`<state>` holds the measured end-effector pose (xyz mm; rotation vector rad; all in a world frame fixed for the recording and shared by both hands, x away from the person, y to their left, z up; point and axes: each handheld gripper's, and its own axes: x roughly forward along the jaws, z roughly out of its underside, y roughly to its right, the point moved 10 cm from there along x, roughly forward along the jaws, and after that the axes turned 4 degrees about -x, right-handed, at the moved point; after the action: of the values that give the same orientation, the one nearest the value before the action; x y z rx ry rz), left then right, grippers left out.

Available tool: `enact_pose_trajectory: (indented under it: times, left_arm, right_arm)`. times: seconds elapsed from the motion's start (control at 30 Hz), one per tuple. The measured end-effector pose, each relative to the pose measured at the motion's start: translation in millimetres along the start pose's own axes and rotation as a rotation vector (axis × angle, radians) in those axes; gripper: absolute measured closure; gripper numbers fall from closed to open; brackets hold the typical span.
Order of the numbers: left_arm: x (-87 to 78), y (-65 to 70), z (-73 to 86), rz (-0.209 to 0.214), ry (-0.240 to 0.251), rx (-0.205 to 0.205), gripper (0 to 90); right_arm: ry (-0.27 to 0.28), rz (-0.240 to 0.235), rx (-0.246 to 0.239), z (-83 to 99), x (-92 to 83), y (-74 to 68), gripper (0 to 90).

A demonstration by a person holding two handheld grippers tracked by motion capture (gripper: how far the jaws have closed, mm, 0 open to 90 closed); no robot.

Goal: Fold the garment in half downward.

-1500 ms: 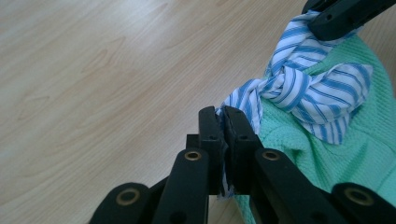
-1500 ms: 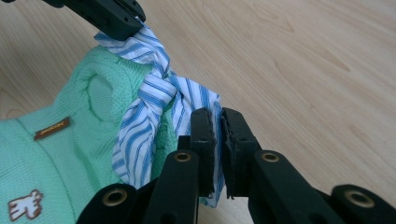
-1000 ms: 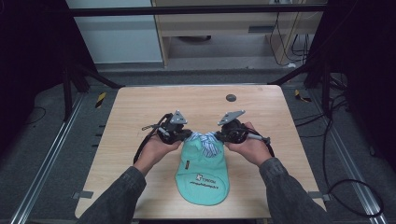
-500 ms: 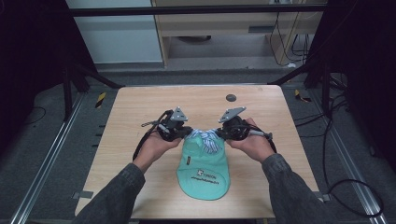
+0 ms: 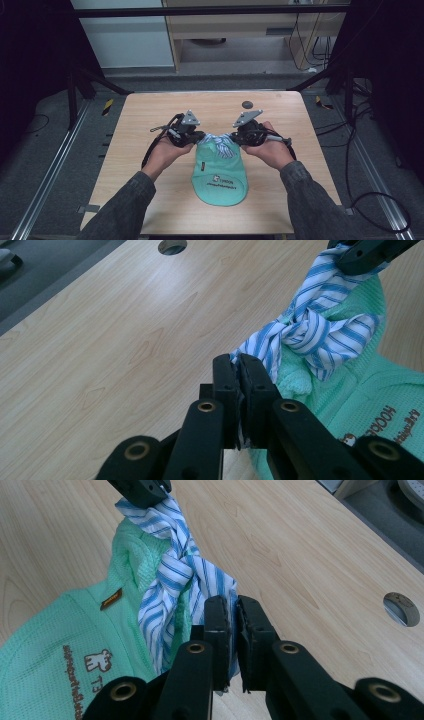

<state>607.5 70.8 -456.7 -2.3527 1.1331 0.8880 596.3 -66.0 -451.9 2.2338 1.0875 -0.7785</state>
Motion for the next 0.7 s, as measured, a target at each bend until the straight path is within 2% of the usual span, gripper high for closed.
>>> enact_pose_trajectory:
  times: [0.13, 0.37, 0.7]
  left_arm:
    - [-1.6, -1.4, -4.4, -0.009, 0.014, 0.002, 86.9]
    - [-1.0, -4.8, -10.2, -0.017, 0.009, 0.011, 86.7]
    - [1.8, -8.5, -17.8, -0.02, 0.001, 0.021, 86.9]
  right_arm:
    - [0.001, 0.001, 0.0, -1.6, -2.2, 0.6, 84.0]
    - [0.009, 0.009, -0.004, -3.6, -5.8, 1.7, 84.0]
    - [0.004, 0.025, -0.005, -6.5, -6.5, 12.4, 84.2]
